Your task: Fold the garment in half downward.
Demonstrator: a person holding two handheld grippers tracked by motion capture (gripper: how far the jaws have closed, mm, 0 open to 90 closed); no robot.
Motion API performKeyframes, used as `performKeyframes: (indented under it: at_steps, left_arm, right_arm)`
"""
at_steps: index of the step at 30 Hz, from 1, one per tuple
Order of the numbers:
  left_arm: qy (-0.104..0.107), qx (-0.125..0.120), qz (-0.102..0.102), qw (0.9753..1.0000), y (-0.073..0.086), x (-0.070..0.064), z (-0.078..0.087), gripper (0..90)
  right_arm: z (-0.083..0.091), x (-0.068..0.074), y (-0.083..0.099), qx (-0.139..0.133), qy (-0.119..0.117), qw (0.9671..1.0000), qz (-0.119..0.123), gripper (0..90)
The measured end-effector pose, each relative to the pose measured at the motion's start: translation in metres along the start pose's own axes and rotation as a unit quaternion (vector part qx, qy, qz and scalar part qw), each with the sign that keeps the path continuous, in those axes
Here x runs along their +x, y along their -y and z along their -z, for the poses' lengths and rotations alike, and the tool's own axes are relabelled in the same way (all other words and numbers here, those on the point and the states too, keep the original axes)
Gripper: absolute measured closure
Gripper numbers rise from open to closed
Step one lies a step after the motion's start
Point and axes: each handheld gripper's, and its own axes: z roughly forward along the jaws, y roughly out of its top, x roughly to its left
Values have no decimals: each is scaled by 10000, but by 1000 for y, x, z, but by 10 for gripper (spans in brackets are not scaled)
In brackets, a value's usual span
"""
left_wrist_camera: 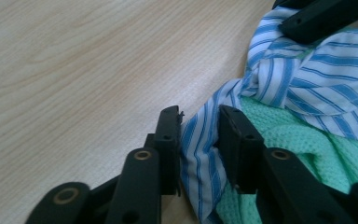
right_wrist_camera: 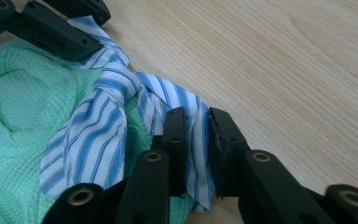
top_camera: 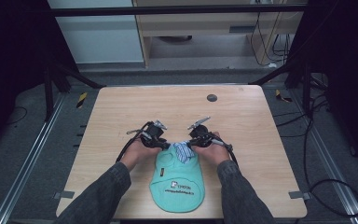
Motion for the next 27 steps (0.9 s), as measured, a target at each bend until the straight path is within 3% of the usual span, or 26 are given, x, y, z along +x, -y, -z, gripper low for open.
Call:
performKeyframes:
  at_steps: [4,7,19,27]
  left_arm:
    - [-22,-59,-61,10000,1,-2,2,816]
    - [-38,-89,-201,9998,-1,-3,3,831]
    - [-113,-445,-522,9976,-18,1,34,841]
    - [-157,-471,-717,9962,-33,3,46,842]
  right_arm:
    - [3,2,1,-77,-6,9998,207,833]
    - [9,1,0,-169,-35,9994,289,834]
    - [38,0,-14,-587,10,9967,565,834]
    - [53,3,-25,-608,127,9954,734,833]
